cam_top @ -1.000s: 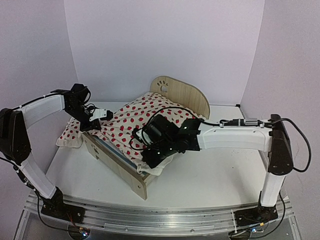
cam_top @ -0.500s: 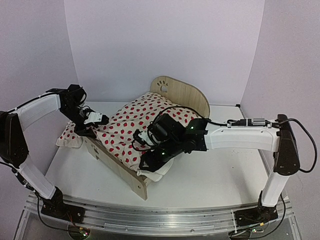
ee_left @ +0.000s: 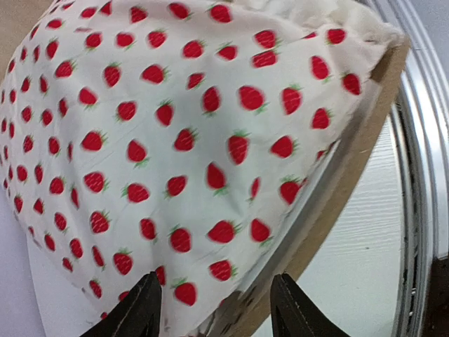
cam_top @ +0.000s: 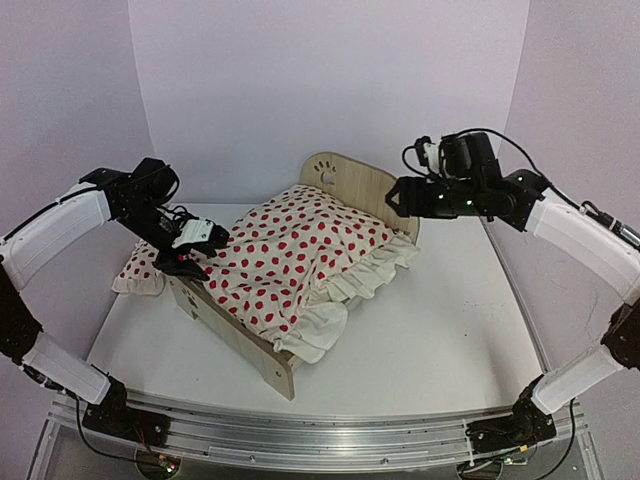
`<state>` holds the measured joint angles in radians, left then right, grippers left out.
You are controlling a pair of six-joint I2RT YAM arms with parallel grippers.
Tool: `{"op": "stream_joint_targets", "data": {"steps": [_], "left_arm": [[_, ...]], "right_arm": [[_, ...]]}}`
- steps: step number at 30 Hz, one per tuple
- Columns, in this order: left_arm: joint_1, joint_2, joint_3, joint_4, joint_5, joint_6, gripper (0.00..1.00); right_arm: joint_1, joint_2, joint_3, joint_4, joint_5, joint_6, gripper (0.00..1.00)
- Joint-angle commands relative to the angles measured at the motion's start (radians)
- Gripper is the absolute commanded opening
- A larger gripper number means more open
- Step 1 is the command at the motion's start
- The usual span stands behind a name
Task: Set up the pet bed
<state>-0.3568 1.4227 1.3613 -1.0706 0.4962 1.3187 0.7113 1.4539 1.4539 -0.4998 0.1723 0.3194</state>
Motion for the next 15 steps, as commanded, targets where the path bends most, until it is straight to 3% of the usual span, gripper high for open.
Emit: {"op": "stream_joint_targets", "data": {"steps": [1, 7, 11, 15], "left_arm": [[-0.061, -0.088, -0.099, -0.071, 0.043, -0.009, 0.51], [-0.090, -0.129, -0.193, -0.075, -0.042, 0.033, 0.45], [-0.090, -0.162, -0.283, -0.014, -0.125, 0.032, 0.43], [-0.090, -0.190, -0.379, 0.087, -0.186, 0.005, 0.44]], "right_arm": [[-0.176, 0.057, 0.011, -0.055, 0.045, -0.075, 0.75], [-0.338, 0.283, 0.238, -0.055, -0.190, -0.285, 0.75], [-0.397, 0.426, 0.366, -0.054, -0.245, -0.376, 0.75], [-0.424, 0.559, 0.481, -0.052, -0.324, -0.432, 0.67]]}}
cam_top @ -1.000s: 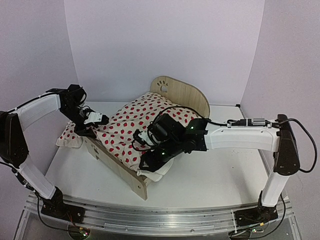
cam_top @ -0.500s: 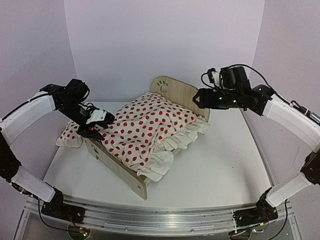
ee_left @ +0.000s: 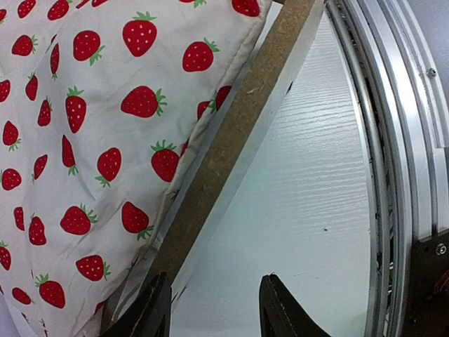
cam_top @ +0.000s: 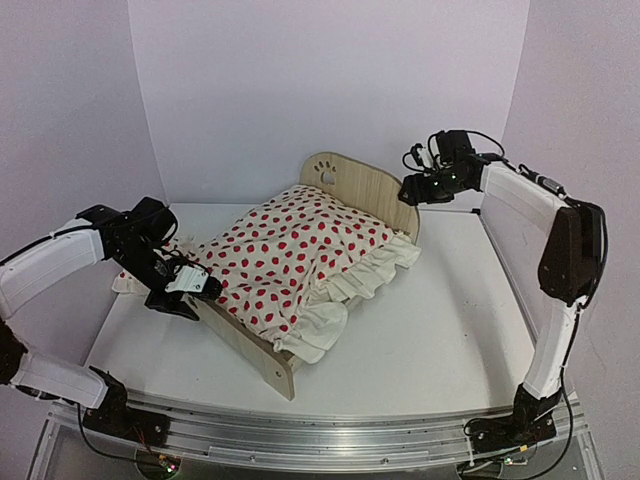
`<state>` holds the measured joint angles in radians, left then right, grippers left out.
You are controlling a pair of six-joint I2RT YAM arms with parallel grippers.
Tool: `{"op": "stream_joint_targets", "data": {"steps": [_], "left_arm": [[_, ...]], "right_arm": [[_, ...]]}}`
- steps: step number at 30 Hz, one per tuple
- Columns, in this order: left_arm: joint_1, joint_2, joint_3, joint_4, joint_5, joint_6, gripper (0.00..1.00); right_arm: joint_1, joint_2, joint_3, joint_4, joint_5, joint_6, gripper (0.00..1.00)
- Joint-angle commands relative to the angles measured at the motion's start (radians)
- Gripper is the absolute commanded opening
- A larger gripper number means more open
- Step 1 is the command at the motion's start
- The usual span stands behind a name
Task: Set up the pet bed
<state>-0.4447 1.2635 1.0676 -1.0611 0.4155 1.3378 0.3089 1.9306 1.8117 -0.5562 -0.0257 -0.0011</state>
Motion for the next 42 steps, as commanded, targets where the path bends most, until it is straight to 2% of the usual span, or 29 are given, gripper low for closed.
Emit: {"op": "stream_joint_targets", "data": {"steps": [1, 5, 7, 13, 16, 19, 23, 27, 30, 33, 36, 40, 42], "left_arm": [[-0.002, -0.033, -0.109, 0.109, -0.121, -0.026, 0.44], [-0.001, -0.021, -0.186, 0.261, -0.196, -0.090, 0.44], [0.000, -0.008, -0.212, 0.346, -0.229, -0.119, 0.44], [0.001, 0.058, -0.216, 0.587, -0.278, -0.151, 0.45], [0.001, 0.119, -0.158, 0.652, -0.243, -0.188, 0.49], [0.000, 0.191, -0.071, 0.659, -0.165, -0.253, 0.52], [-0.001, 0.311, 0.041, 0.681, -0.126, -0.313, 0.53], [0.000, 0.407, 0.109, 0.754, -0.101, -0.335, 0.53], [0.001, 0.483, 0.184, 0.785, -0.103, -0.347, 0.54], [0.001, 0.558, 0.301, 0.768, -0.123, -0.360, 0.54], [0.004, 0.583, 0.372, 0.746, -0.120, -0.392, 0.54], [0.018, 0.530, 0.349, 0.711, -0.095, -0.413, 0.55], [0.035, 0.484, 0.323, 0.693, -0.081, -0.433, 0.56]], "right_arm": [[-0.022, 0.105, 0.144, 0.005, -0.154, -0.124, 0.63], [-0.021, 0.132, 0.159, 0.006, -0.206, -0.153, 0.35], [-0.022, 0.100, 0.112, 0.009, -0.193, -0.173, 0.26], [-0.022, -0.086, -0.123, 0.022, -0.134, -0.199, 0.14], [-0.021, -0.199, -0.254, 0.026, -0.119, -0.149, 0.13], [-0.019, -0.337, -0.396, 0.031, -0.057, -0.068, 0.14], [-0.013, -0.531, -0.582, 0.035, 0.055, 0.112, 0.22], [0.003, -0.702, -0.749, 0.046, 0.036, 0.245, 0.39], [0.005, -0.805, -0.813, 0.042, 0.017, 0.346, 0.45], [0.008, -0.881, -0.828, 0.029, -0.003, 0.391, 0.50], [0.008, -0.924, -0.765, -0.051, 0.064, 0.363, 0.57], [0.008, -0.929, -0.621, -0.166, 0.177, 0.325, 0.69], [0.008, -0.923, -0.550, -0.187, 0.221, 0.306, 0.69]]}}
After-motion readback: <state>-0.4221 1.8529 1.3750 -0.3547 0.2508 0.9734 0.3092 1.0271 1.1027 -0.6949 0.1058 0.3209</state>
